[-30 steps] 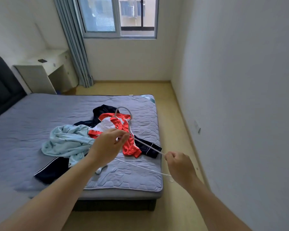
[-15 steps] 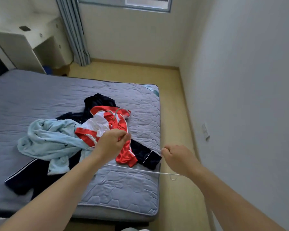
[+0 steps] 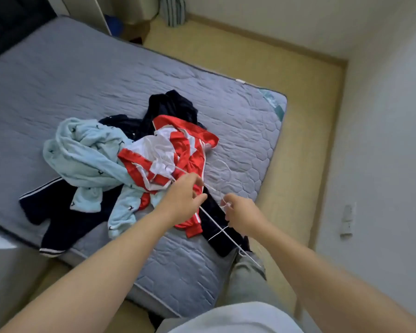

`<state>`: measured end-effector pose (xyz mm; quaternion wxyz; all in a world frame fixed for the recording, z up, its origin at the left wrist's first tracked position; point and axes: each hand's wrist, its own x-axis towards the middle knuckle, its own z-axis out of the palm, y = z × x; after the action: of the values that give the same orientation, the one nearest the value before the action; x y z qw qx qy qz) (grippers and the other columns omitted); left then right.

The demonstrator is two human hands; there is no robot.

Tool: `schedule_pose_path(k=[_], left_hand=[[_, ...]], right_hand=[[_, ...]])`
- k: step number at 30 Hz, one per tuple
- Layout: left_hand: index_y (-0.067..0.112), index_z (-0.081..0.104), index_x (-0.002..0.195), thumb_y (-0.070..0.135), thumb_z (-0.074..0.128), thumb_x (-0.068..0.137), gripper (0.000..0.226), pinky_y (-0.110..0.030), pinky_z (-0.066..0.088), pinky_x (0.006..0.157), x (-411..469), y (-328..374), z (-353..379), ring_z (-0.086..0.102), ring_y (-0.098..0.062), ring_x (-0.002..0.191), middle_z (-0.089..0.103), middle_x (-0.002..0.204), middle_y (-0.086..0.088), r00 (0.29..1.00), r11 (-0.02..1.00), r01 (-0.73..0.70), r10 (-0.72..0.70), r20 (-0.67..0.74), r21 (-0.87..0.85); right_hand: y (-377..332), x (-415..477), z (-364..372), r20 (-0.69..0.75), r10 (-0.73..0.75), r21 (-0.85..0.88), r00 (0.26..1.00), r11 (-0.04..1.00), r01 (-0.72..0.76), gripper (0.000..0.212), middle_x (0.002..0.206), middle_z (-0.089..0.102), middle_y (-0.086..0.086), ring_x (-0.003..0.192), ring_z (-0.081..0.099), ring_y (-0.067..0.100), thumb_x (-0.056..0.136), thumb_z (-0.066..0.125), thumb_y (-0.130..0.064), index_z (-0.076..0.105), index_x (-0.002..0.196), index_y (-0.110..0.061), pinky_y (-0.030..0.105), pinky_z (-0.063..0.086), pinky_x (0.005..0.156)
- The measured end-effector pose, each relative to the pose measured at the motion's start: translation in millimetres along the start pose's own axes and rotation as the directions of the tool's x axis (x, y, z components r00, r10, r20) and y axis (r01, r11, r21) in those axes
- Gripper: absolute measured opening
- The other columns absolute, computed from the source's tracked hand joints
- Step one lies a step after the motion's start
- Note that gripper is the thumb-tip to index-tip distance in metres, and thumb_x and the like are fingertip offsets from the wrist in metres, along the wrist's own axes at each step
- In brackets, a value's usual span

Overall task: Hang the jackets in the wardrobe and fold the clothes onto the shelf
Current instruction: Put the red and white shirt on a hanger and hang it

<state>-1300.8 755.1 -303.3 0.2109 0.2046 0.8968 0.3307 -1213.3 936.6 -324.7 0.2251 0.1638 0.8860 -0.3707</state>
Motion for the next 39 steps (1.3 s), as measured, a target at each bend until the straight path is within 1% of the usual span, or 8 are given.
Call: schedule_pose_path(k=[6, 11, 14, 19, 25, 29, 34, 39], left_hand=[[0.019, 0.059, 0.096, 0.015, 0.063, 0.089, 0.009, -0.026, 0.043, 0.084, 85.7, -36.8, 63.2, 0.059, -0.020, 0.094, 0.062, 0.110, -0.007, 0.841, 0.845, 0.527, -0.534, -0.088, -0.089], [0.022, 0.063, 0.093, 0.020, 0.062, 0.089, 0.004, -0.034, 0.048, 0.095, 134.9, -85.2, 134.4, 0.062, -0.029, 0.105, 0.066, 0.111, -0.013, 0.707, 0.711, 0.702, -0.702, 0.082, 0.044], [0.023, 0.064, 0.099, 0.020, 0.060, 0.090, 0.010, -0.032, 0.047, 0.096, 159.8, -115.9, 176.2, 0.060, -0.030, 0.108, 0.063, 0.115, -0.013, 0.651, 0.659, 0.749, -0.751, 0.107, 0.069], [0.025, 0.060, 0.125, 0.023, 0.058, 0.088, 0.037, -0.037, 0.042, 0.106, 196.2, -171.0, 238.9, 0.050, -0.034, 0.122, 0.047, 0.132, -0.013, 0.589, 0.609, 0.765, -0.793, 0.154, 0.209], [0.034, 0.042, 0.144, 0.020, 0.055, 0.087, 0.060, -0.047, 0.036, 0.107, 249.4, -211.9, 281.2, 0.019, -0.031, 0.145, 0.007, 0.164, -0.004, 0.789, 0.734, 0.332, -0.560, 0.252, 0.593], [0.027, 0.024, 0.156, 0.012, 0.046, 0.089, 0.073, -0.055, 0.020, 0.117, 279.4, -227.9, 293.7, -0.010, -0.034, 0.152, -0.019, 0.165, -0.001, 0.712, 0.646, 0.277, -0.635, 0.300, 0.711], [0.004, 0.048, 0.139, 0.010, 0.050, 0.089, 0.050, -0.045, 0.038, 0.105, 285.1, -216.6, 281.2, 0.041, -0.032, 0.134, 0.041, 0.146, -0.008, 0.774, 0.697, 0.573, -0.633, -0.005, 0.432], [0.016, 0.058, 0.108, -0.003, 0.048, 0.086, 0.031, -0.030, 0.041, 0.085, 253.3, -185.1, 224.5, 0.058, -0.028, 0.106, 0.058, 0.115, -0.008, 0.576, 0.618, 0.737, -0.787, -0.222, -0.275]], right_hand=[[37.0, 131.7, -45.4, 0.203, 0.112, 0.069, 0.973, 0.989, -0.128, 0.025, 0.085, 0.068, 0.014, 0.072, 0.064, 0.029, 0.089, 0.054, -0.007, 0.048, 0.111, -0.017, 0.034, 0.050, 0.059], [78.2, 214.2, -53.4, 0.309, 0.199, 0.018, 0.930, 0.976, -0.215, 0.021, 0.096, 0.072, 0.011, 0.088, 0.068, 0.029, 0.086, 0.065, -0.011, 0.048, 0.098, -0.016, 0.040, 0.056, 0.075], [112.7, 241.6, -41.7, 0.359, 0.247, 0.021, 0.900, 0.962, -0.272, 0.016, 0.084, 0.069, 0.005, 0.079, 0.064, 0.024, 0.086, 0.070, -0.017, 0.055, 0.088, -0.014, 0.034, 0.051, 0.066], [154.1, 263.8, 0.7, 0.412, 0.271, 0.137, 0.870, 0.926, -0.353, 0.013, 0.061, 0.064, -0.001, 0.060, 0.063, 0.016, 0.089, 0.066, -0.019, 0.059, 0.079, -0.015, 0.027, 0.046, 0.058], [178.6, 284.9, 46.9, 0.459, 0.290, 0.266, 0.840, 0.857, -0.441, 0.011, 0.076, 0.067, 0.016, 0.062, 0.073, 0.022, 0.091, 0.063, -0.002, 0.054, 0.084, -0.006, 0.025, 0.056, 0.054], [183.9, 297.4, 64.4, 0.474, 0.282, 0.192, 0.834, 0.892, -0.410, 0.018, 0.070, 0.068, 0.010, 0.065, 0.074, 0.023, 0.090, 0.062, -0.003, 0.053, 0.076, -0.010, 0.041, 0.063, 0.072], [172.2, 300.1, 66.6, 0.473, 0.300, 0.123, 0.829, 0.909, -0.399, 0.015, 0.071, 0.069, 0.012, 0.067, 0.074, 0.027, 0.090, 0.060, -0.004, 0.049, 0.082, -0.010, 0.045, 0.062, 0.076], [141.3, 275.7, 52.9, 0.480, 0.281, 0.094, 0.831, 0.925, -0.367, 0.008, 0.073, 0.071, 0.015, 0.066, 0.074, 0.028, 0.087, 0.058, -0.001, 0.055, 0.083, -0.006, 0.045, 0.063, 0.071]])
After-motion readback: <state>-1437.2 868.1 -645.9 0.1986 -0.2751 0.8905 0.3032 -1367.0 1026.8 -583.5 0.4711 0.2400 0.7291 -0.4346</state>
